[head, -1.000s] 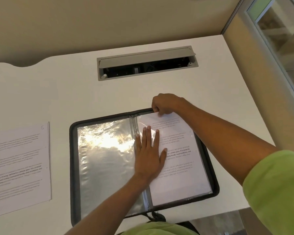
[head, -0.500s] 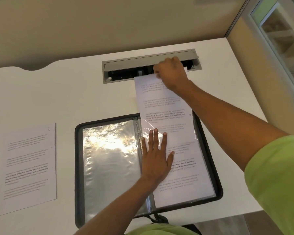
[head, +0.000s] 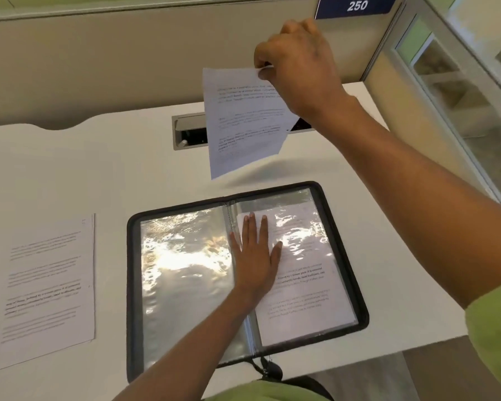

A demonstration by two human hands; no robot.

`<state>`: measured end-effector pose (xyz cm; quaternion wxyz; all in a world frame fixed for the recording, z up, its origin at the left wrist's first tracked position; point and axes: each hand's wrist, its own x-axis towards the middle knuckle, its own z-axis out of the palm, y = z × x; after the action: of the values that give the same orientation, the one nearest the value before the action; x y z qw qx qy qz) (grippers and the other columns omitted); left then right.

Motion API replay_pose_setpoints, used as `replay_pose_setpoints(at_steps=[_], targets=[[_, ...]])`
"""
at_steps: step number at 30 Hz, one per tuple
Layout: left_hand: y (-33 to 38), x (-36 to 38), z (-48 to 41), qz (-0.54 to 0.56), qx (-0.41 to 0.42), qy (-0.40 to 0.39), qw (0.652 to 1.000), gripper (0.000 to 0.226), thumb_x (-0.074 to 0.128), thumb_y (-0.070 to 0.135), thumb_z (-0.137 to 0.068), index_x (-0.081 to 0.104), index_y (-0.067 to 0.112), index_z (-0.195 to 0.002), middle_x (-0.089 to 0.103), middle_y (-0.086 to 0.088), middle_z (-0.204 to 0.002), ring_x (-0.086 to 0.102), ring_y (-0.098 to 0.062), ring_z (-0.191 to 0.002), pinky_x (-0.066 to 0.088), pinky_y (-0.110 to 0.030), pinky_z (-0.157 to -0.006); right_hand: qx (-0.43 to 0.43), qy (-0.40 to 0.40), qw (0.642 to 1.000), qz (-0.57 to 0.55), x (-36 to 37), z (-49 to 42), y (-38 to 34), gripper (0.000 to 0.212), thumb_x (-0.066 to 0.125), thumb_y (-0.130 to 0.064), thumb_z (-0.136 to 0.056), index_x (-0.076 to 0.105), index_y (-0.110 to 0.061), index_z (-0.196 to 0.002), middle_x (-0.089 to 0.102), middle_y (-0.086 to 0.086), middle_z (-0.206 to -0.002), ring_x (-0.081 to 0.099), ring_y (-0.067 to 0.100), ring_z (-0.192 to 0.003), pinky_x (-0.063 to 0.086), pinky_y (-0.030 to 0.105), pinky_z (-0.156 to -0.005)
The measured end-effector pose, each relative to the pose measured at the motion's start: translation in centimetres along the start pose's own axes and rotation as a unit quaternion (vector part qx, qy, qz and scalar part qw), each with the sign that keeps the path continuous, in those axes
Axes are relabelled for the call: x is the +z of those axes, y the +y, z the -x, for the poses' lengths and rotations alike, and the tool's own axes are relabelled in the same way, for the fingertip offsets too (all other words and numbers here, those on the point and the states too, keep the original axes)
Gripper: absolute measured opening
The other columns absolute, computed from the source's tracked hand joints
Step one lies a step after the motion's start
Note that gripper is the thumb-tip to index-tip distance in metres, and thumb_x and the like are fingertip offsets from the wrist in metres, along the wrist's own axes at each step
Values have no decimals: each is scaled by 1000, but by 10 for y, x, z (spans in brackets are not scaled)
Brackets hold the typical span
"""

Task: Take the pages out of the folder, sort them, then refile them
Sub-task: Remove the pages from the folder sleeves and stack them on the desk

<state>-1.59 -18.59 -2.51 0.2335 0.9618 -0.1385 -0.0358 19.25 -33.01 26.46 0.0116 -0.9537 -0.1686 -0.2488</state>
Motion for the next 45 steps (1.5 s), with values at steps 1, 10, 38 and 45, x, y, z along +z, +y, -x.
replay_pose_setpoints(at_steps=[1,10,38,45], targets=[[-3,-14,-6,59,-15,39,997,70,17,58,-110,7,21,-168,-4,-4,-176,-7,-19,-162,4,-62,-127,-5,-1,1000,0,-7,3,-8,19,54,-24,-100,71,-16,-104,73,5,-97,56,27,-99,35,38,-92],[-65,-193,-63,328,-73,295,894,67,69,32,-102,38,16,-160,43,-1,-163,39,-16,-151,33,-42,-125,-57,1,998,-23,-38,30,-100,10,64,-17,-94,73,-18,-90,74,1,-85,60,27,-90,38,40,-94],[-370,-268,134,359,-370,204,832,17,64,18,-101,77,23,-91,78,4,-92,74,-29,-94,58,-48,-89,408,-255,695,-535,152,113,-397,10,74,0,-86,71,-9,-87,72,11,-82,71,23,-72,64,35,-64],[-423,-271,166,214,-388,243,863,14,72,15,-97,76,11,-110,76,-2,-97,70,-23,-87,53,-37,-86,408,-289,697,-514,182,118,-460,11,73,-3,-87,64,-9,-86,63,1,-70,65,16,-65,59,35,-63]])
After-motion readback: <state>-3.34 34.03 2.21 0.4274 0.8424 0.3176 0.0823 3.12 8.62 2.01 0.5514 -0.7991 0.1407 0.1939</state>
